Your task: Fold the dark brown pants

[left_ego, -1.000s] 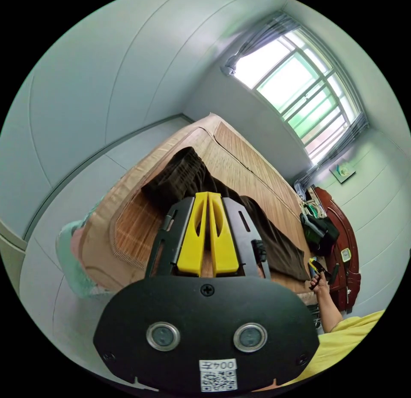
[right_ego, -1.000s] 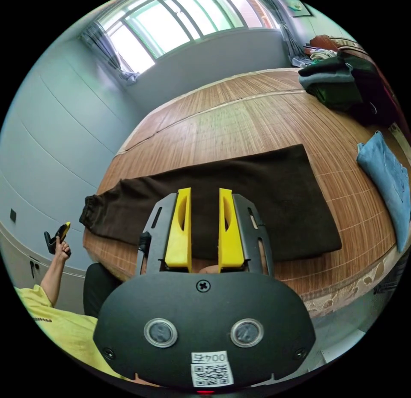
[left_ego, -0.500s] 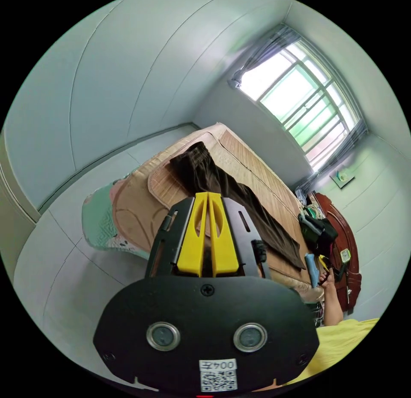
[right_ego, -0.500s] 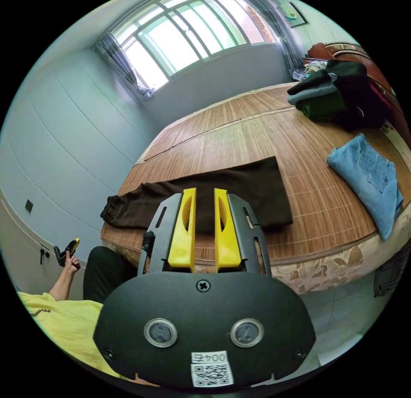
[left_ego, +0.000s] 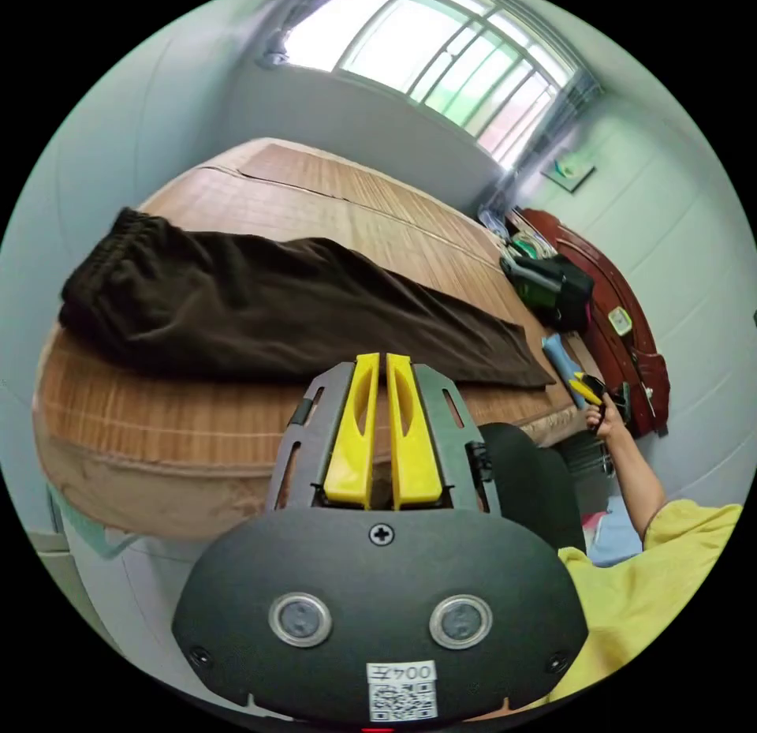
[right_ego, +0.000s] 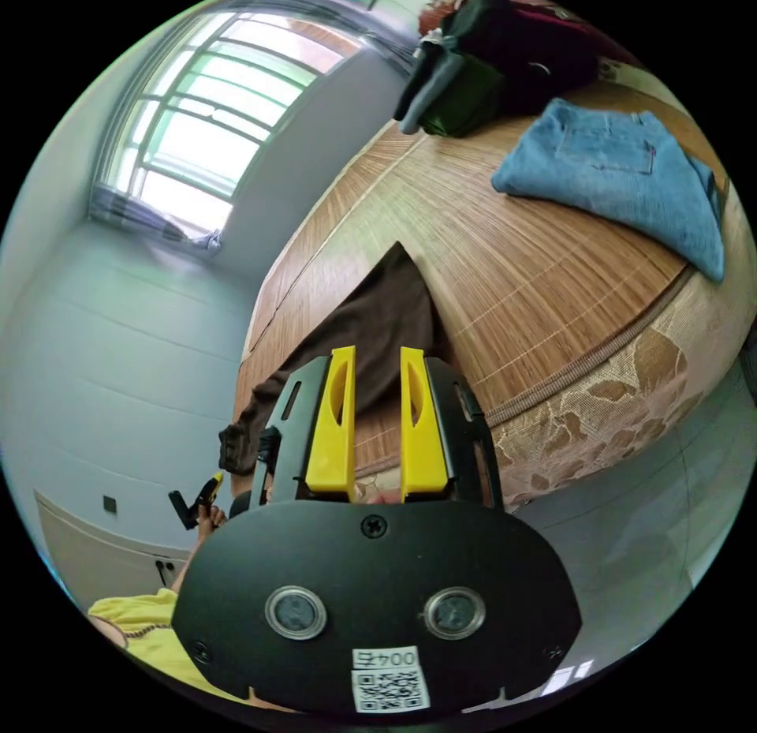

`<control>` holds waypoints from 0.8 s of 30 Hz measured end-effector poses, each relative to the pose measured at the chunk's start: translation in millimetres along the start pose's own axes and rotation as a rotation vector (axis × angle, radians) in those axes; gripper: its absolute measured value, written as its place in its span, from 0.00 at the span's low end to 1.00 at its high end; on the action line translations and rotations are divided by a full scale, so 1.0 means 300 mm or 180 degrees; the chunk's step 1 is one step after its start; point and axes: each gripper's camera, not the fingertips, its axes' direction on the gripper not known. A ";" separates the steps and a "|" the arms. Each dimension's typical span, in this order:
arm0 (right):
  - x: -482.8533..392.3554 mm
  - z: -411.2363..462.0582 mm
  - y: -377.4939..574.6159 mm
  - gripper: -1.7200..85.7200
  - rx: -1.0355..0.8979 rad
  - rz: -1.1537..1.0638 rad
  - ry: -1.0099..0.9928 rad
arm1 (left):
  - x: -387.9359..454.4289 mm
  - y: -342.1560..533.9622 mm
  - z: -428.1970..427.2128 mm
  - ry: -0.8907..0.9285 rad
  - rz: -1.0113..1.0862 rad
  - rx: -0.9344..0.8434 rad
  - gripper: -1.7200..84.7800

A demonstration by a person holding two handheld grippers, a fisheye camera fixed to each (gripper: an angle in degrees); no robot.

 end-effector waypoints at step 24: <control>-0.252 0.039 -0.398 0.07 -0.0650 -0.0671 -0.0606 | 1.337 -0.269 1.123 0.0791 0.2742 -0.1105 0.08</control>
